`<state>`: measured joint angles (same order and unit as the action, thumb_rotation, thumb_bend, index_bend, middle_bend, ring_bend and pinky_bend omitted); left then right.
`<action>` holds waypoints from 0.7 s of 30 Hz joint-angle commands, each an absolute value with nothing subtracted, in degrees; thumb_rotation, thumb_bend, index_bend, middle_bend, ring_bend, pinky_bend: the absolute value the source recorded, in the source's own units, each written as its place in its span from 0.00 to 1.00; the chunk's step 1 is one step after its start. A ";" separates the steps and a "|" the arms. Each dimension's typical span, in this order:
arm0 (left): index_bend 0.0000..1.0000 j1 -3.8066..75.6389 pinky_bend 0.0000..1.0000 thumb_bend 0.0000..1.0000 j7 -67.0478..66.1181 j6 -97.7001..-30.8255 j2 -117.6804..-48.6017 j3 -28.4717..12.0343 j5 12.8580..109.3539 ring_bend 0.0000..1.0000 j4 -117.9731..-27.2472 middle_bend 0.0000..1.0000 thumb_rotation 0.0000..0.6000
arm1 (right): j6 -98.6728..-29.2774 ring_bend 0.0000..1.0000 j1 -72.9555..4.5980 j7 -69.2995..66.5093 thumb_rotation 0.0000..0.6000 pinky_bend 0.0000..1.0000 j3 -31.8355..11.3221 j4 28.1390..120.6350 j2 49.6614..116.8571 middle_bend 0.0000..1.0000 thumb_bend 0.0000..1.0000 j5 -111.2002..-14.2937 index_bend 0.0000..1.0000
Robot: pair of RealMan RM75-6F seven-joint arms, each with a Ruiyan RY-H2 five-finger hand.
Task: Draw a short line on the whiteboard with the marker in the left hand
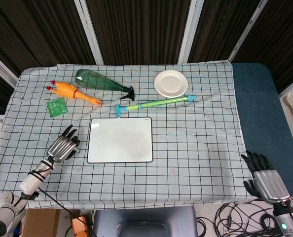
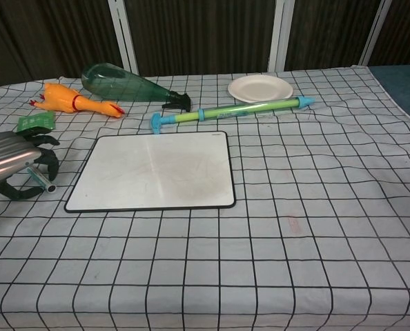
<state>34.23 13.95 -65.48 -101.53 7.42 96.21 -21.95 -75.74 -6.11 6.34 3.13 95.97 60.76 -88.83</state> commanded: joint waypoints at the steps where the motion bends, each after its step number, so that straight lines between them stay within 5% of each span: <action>1: 0.50 34.28 0.01 0.36 13.81 -65.63 -101.53 7.39 96.23 0.12 -22.01 0.40 1.00 | -75.71 0.00 -6.13 6.36 1.00 0.08 3.13 96.00 60.74 0.00 0.33 -88.83 0.00; 21: 0.70 34.19 0.03 0.38 13.00 -66.55 -102.33 7.29 96.20 0.27 -21.42 0.61 1.00 | -75.78 0.00 -6.09 6.22 1.00 0.08 3.14 96.01 60.62 0.00 0.33 -88.80 0.00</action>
